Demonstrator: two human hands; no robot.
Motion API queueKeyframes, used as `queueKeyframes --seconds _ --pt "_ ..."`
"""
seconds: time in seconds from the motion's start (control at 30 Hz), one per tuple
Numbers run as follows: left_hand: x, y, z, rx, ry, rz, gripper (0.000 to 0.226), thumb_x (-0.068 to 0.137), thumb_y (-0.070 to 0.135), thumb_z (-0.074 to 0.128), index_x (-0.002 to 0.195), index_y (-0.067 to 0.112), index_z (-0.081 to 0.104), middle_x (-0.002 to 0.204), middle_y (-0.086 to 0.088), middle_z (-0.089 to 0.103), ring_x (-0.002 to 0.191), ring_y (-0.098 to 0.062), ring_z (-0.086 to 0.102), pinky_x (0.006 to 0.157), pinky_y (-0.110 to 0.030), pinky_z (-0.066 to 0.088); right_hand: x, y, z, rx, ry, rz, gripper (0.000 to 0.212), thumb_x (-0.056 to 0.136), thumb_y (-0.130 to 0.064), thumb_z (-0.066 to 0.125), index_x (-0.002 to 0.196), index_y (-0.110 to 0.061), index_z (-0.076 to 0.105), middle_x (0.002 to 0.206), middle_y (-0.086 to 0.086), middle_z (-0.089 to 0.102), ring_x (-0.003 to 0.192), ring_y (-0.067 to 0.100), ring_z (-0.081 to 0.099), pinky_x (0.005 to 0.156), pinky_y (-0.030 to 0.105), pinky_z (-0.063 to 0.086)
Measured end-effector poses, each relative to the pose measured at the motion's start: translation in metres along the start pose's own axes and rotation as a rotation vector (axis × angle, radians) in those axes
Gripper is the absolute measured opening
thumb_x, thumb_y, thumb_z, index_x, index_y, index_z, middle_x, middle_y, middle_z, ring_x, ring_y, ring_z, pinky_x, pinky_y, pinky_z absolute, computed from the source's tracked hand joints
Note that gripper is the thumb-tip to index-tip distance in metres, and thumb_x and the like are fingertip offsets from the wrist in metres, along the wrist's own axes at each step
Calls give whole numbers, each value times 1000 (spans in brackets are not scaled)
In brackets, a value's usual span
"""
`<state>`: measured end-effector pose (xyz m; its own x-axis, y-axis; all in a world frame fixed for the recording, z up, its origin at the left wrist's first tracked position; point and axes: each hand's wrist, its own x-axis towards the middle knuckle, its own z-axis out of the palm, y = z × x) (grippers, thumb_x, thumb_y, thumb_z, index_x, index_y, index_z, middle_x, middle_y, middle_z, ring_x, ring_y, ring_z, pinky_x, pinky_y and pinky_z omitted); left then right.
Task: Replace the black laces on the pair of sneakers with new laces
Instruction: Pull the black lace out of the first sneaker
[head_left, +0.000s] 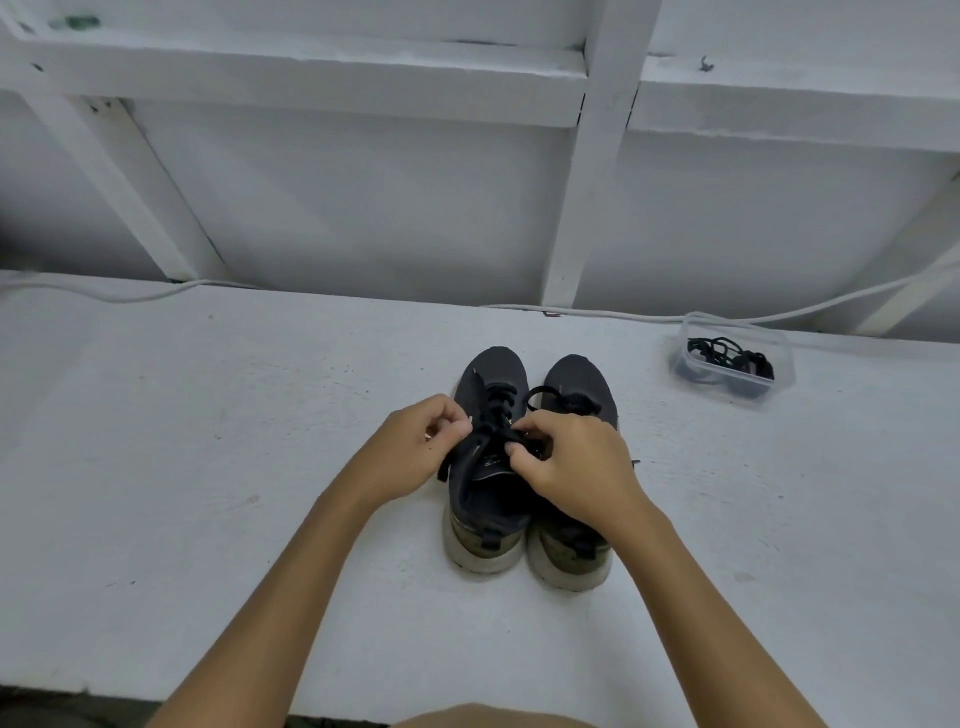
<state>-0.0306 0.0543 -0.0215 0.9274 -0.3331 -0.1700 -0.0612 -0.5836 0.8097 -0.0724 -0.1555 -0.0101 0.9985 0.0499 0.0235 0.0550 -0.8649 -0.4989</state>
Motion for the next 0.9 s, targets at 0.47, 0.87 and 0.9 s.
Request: queueKeyframes --seconds 0.47,0.87,0.9 --pt "19 38 10 -167 225 -129 10 88 31 71 82 23 73 82 10 69 74 -3 60 62 -11 42 0 -9 -3 -19 -28 6 29 92 -41 61 118 -34 69 100 -17 74 92 7 66 85 35 51" --pt "6 13 -14 -259 -42 -299 31 96 50 57 94 23 72 90 8 71 78 -7 64 72 -27 49 0 -11 -2 -24 -23 10 32 90 -42 61 119 -31 68 80 -11 71 78 8 64 78 33 51" --pt "4 16 -4 -250 -60 -264 29 93 52 60 93 26 73 88 11 71 77 -5 64 72 -25 49 0 -11 -2 -25 -16 3 31 90 -42 61 118 -31 68 79 -11 71 77 8 64 77 33 50"
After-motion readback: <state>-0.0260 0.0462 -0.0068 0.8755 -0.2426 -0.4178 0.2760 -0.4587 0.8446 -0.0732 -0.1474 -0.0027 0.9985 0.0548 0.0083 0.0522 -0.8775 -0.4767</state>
